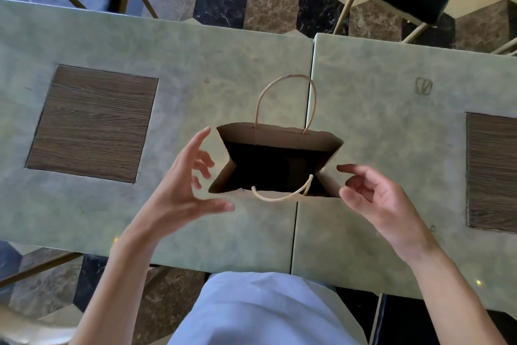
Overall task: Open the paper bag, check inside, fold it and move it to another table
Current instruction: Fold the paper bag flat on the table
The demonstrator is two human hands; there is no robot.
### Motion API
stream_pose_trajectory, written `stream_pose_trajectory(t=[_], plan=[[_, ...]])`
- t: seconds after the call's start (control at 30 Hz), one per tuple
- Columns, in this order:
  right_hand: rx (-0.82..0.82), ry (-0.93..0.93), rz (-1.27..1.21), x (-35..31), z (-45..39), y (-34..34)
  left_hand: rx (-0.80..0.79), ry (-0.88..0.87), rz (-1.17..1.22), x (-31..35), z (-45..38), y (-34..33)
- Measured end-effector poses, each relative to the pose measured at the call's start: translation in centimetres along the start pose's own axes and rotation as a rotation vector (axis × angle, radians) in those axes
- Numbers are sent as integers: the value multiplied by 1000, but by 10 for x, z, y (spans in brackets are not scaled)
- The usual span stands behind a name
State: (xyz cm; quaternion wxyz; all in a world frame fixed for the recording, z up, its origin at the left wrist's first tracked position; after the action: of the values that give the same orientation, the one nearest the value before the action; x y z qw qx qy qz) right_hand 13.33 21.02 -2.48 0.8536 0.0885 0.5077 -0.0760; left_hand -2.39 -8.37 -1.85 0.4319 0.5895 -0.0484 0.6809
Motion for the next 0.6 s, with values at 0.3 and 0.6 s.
stream_pose_trajectory(t=[0.3,0.6], plan=[[-6,33,236,18,-7,-12,-63,11,-54,-16,-7,-19],[139,172,468,10,-13,-27,3,-75,-40,-6,-23,-27]])
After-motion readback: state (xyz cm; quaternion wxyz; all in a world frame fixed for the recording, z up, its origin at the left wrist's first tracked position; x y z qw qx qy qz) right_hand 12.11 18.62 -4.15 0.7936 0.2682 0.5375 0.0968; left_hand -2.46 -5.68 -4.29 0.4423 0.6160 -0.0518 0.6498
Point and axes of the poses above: each hand's wrist, its own z-axis away from the middle knuckle, its own y-axis out of the back of the hand, x = y × z, the point moved 5 cm from there along -z, towards the middle knuckle, and after that the axes turned 3 degrees about -z, right-handed, at the moved point
